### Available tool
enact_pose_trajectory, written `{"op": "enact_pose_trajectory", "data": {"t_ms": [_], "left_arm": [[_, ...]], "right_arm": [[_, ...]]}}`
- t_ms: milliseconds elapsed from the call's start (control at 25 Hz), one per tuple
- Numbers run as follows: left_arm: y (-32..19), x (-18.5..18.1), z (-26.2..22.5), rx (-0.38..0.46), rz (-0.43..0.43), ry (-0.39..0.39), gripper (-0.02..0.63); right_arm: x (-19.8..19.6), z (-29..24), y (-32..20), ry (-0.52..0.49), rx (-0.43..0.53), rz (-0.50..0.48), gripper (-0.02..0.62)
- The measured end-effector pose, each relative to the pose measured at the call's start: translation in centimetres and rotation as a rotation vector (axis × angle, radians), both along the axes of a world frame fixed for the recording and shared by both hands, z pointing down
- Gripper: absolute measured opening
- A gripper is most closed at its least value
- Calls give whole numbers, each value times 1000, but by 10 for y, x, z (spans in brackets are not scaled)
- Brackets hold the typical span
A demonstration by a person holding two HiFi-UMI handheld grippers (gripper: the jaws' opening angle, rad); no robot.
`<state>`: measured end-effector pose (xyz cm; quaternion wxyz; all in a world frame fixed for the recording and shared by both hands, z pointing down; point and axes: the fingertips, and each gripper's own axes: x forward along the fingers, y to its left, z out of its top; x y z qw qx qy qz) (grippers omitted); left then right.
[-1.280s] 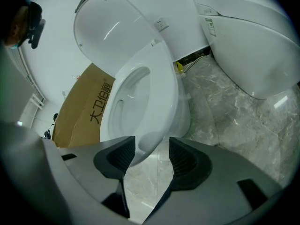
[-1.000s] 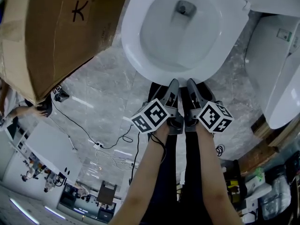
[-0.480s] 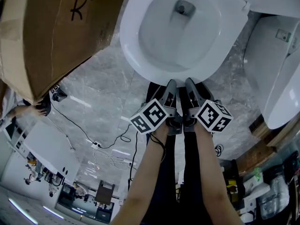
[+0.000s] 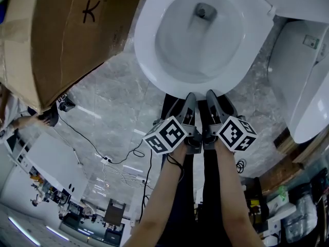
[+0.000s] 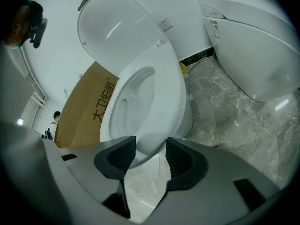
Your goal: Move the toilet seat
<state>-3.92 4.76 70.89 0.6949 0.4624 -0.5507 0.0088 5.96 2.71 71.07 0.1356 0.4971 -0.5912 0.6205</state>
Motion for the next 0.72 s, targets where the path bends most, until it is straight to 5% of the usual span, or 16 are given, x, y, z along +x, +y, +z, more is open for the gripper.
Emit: {"op": "enact_pose_trajectory", "data": {"t_ms": [280,720], "left_arm": [[0,-2,-18,19,-35,19,161],[-1,0,-52,92,72,-21,161]], "right_arm": [[-1,-16,0,-4,31,3,210],[-2,-46,-2,-23,85,2,210]]}}
